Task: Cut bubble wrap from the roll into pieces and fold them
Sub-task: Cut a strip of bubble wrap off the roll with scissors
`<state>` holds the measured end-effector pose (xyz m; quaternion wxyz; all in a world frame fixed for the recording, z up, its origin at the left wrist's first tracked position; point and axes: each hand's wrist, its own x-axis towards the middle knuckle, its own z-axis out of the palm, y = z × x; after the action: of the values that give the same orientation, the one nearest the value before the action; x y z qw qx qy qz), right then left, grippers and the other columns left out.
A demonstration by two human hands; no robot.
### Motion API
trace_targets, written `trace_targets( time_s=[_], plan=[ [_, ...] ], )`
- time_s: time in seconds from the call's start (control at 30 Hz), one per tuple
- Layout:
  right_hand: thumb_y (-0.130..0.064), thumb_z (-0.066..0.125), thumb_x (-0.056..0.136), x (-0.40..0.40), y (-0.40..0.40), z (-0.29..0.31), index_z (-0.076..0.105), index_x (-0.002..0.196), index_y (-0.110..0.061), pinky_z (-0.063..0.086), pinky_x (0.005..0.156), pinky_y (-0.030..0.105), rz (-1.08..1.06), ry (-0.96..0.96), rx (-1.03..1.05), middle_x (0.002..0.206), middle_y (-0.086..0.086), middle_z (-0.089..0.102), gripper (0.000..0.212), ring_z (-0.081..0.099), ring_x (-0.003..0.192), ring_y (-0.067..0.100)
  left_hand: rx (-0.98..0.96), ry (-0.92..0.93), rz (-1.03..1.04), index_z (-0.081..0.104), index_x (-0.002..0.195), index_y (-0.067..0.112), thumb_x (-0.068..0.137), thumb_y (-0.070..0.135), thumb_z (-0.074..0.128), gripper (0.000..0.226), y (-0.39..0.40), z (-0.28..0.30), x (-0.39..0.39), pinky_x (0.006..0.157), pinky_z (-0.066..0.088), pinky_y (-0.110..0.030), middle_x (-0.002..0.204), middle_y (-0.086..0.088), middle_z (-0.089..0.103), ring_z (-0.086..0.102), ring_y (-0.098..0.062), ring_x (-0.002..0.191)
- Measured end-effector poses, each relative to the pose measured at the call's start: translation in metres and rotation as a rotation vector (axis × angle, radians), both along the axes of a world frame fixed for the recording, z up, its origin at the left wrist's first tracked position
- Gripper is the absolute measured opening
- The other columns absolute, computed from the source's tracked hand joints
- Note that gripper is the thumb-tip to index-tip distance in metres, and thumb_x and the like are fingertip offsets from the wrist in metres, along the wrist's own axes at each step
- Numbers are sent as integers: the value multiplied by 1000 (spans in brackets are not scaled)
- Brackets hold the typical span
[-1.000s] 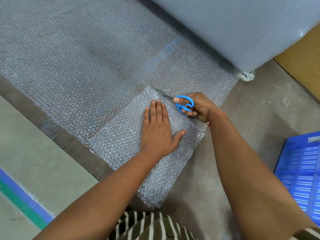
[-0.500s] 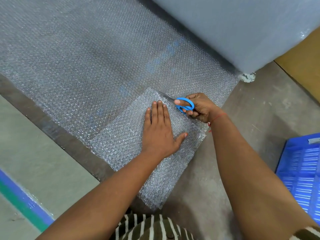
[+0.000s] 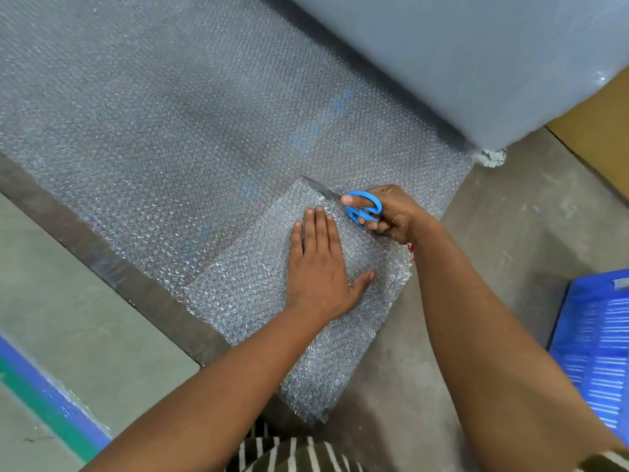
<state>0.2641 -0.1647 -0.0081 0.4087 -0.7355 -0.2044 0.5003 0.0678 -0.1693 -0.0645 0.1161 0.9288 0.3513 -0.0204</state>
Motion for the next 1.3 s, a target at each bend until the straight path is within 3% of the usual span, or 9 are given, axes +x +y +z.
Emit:
trace_targets(
  time_s=[0.33, 0.5, 0.7, 0.93, 1.07, 1.3],
  plan=[
    [-47, 104, 54, -2, 12, -5, 71, 108, 18, 25, 36, 19, 14, -30, 2, 69, 18, 64, 90, 46, 41, 14, -5, 7, -2, -15, 164, -7, 93, 89, 5, 122, 1, 1, -1, 130, -6, -61, 173, -30, -20, -25, -43, 161],
    [-44, 103, 52, -1, 13, -3, 77, 98, 10, 26, 34, 17, 21, -6, -3, 69, 17, 65, 76, 47, 39, 13, -7, 5, -1, -16, 164, -7, 93, 89, 6, 122, 0, 2, -1, 130, -6, -61, 173, -31, -21, -26, -44, 161],
    [-43, 104, 52, -1, 14, -4, 70, 108, 19, 26, 34, 17, 23, -11, 8, 71, 17, 64, 90, 46, 40, 12, -10, 5, 3, -15, 164, -7, 93, 90, 5, 122, -1, 3, 0, 130, -7, -61, 173, -31, -21, -27, -44, 160],
    [-39, 101, 58, -7, 24, -1, 75, 102, 7, 23, 35, 18, 11, 0, 10, 68, 18, 60, 69, 45, 38, 13, -5, -4, 0, -13, 164, -8, 93, 89, 8, 122, -1, 2, -1, 130, -7, -62, 173, -31, -19, -26, -44, 161],
    [-44, 102, 53, -8, 27, -3, 75, 105, 12, 23, 35, 18, 17, -4, 11, 67, 17, 62, 81, 46, 38, 13, -9, -20, 2, -13, 164, -8, 94, 89, 9, 122, -1, 1, -1, 130, -7, -61, 174, -31, -18, -25, -44, 161],
    [-40, 102, 56, -8, 33, -5, 76, 95, 5, 24, 36, 17, 29, 13, 21, 66, 17, 62, 65, 45, 38, 13, -23, -16, 3, -15, 164, -8, 94, 89, 9, 122, 0, 2, -3, 130, -7, -61, 173, -31, -19, -27, -44, 160]
  ],
)
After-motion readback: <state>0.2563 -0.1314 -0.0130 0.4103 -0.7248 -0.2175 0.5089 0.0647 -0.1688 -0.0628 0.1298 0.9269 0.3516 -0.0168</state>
